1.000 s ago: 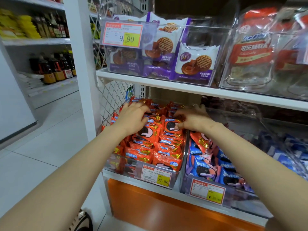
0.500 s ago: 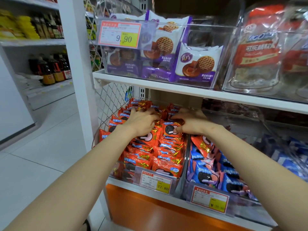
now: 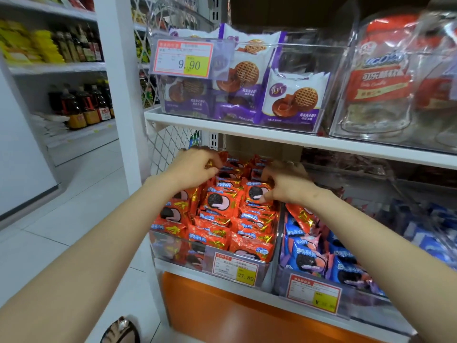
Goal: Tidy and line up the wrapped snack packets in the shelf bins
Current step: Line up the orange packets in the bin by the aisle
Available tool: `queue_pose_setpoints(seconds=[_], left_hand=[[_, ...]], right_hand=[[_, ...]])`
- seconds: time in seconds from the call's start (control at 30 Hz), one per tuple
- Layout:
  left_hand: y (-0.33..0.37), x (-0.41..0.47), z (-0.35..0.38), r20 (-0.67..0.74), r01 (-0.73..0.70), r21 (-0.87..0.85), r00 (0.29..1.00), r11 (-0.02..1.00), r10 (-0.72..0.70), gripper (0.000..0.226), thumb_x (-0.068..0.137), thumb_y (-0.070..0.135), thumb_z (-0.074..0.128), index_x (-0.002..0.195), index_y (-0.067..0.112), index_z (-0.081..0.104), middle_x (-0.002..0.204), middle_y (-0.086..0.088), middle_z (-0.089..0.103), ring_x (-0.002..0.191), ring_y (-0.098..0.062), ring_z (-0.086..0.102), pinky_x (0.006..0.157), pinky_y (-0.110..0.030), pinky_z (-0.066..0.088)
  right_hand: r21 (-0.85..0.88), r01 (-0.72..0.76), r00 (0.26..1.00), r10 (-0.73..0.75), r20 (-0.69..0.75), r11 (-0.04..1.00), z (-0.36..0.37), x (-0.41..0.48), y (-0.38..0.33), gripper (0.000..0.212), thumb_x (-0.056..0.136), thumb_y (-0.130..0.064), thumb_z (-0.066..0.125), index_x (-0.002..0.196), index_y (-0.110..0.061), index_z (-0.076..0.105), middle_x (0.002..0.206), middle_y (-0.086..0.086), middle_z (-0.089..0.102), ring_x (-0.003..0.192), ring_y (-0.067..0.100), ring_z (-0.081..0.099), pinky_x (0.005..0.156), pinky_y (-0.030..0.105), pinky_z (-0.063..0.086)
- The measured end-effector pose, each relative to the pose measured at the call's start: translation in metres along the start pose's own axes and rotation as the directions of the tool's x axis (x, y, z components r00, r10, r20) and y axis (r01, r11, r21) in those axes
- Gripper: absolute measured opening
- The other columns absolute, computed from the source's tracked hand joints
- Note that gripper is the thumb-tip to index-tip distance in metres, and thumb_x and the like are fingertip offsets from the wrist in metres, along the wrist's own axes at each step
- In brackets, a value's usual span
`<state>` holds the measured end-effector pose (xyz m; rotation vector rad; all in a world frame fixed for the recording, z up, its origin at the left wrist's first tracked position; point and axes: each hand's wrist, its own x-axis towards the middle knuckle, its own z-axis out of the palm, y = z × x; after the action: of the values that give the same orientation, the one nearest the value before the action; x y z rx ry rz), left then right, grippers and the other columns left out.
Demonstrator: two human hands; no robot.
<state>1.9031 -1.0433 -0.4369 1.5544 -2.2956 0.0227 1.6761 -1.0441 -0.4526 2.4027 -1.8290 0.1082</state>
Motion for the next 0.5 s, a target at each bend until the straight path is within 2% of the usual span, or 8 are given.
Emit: queue_pose_setpoints(seconds=[0.07, 0.13, 0.17, 0.27, 0.37, 0.43, 0.5], left_hand=[[-0.004, -0.011, -0.001, 0.026, -0.010, -0.001, 1.000, 1.000, 0.010, 0.016, 0.087, 0.029, 0.062, 0.102, 0.025, 0.065, 0.112, 0.004, 0.064, 0.112, -0.019, 0.054, 0.099, -0.042, 0.039], [-0.003, -0.022, 0.002, 0.021, -0.030, 0.010, 0.999, 1.000, 0.029, 0.016, 0.085, 0.032, 0.065, 0.099, 0.025, 0.062, 0.110, 0.005, 0.061, 0.110, -0.018, 0.051, 0.098, -0.039, 0.036], [-0.002, -0.026, 0.004, -0.018, -0.034, -0.020, 0.999, 0.999, 0.034, 0.016, 0.084, 0.030, 0.066, 0.099, 0.024, 0.062, 0.108, 0.005, 0.060, 0.108, -0.018, 0.051, 0.097, -0.039, 0.036], [0.005, -0.031, -0.001, -0.195, -0.032, -0.254, 0.981, 0.967, -0.019, 0.015, 0.082, 0.019, 0.068, 0.097, 0.018, 0.063, 0.099, 0.004, 0.062, 0.096, -0.017, 0.058, 0.091, -0.041, 0.044], [0.019, -0.030, -0.004, -0.228, -0.051, -0.362, 0.973, 0.931, -0.035, 0.028, 0.081, 0.022, 0.071, 0.107, 0.016, 0.060, 0.106, 0.005, 0.063, 0.100, -0.013, 0.055, 0.093, -0.036, 0.044], [0.030, -0.031, -0.001, -0.166, -0.056, -0.449, 0.986, 0.892, -0.021, 0.051, 0.077, 0.029, 0.074, 0.122, 0.017, 0.053, 0.120, 0.003, 0.058, 0.112, -0.012, 0.050, 0.099, -0.032, 0.040], [0.038, -0.031, 0.004, -0.095, -0.050, -0.492, 0.995, 0.869, 0.004, 0.067, 0.073, 0.035, 0.077, 0.131, 0.020, 0.045, 0.129, -0.001, 0.053, 0.121, -0.016, 0.047, 0.103, -0.035, 0.038]], right_hand=[[-0.074, -0.011, 1.000, 0.009, -0.025, 0.997, 0.000, -0.002, -0.003, 0.055, 0.071, -0.053, 0.072, 0.115, -0.024, 0.056, 0.127, 0.003, 0.048, 0.123, 0.026, 0.042, 0.104, 0.039, 0.028], [-0.074, 0.003, 0.998, -0.008, -0.064, 0.997, 0.000, -0.003, -0.004, 0.050, 0.071, -0.050, 0.074, 0.109, -0.023, 0.057, 0.123, 0.002, 0.051, 0.120, 0.025, 0.044, 0.101, 0.037, 0.028], [-0.048, 0.013, 0.996, -0.017, -0.082, 0.999, 0.000, -0.004, -0.005, 0.045, 0.070, -0.049, 0.075, 0.104, -0.024, 0.057, 0.119, 0.001, 0.053, 0.117, 0.024, 0.046, 0.100, 0.036, 0.029], [0.054, 0.027, 0.996, -0.022, -0.086, 0.998, -0.005, -0.008, -0.004, 0.038, 0.070, -0.046, 0.076, 0.090, -0.027, 0.050, 0.101, -0.003, 0.058, 0.109, 0.022, 0.052, 0.094, 0.034, 0.033], [0.272, -0.017, 0.993, 0.048, -0.108, 0.962, -0.020, -0.014, 0.000, 0.036, 0.071, -0.038, 0.078, 0.093, -0.026, 0.052, 0.096, -0.002, 0.058, 0.099, 0.022, 0.056, 0.086, 0.031, 0.041], [0.516, 0.004, 0.990, 0.071, -0.125, 0.857, -0.032, -0.018, 0.002, 0.035, 0.068, -0.028, 0.082, 0.091, -0.024, 0.056, 0.097, -0.001, 0.062, 0.093, 0.019, 0.057, 0.078, 0.028, 0.044], [0.630, 0.092, 0.990, 0.000, -0.144, 0.772, -0.038, -0.025, -0.003, 0.032, 0.065, -0.020, 0.083, 0.084, -0.022, 0.058, 0.092, 0.000, 0.063, 0.086, 0.016, 0.057, 0.074, 0.028, 0.044]])
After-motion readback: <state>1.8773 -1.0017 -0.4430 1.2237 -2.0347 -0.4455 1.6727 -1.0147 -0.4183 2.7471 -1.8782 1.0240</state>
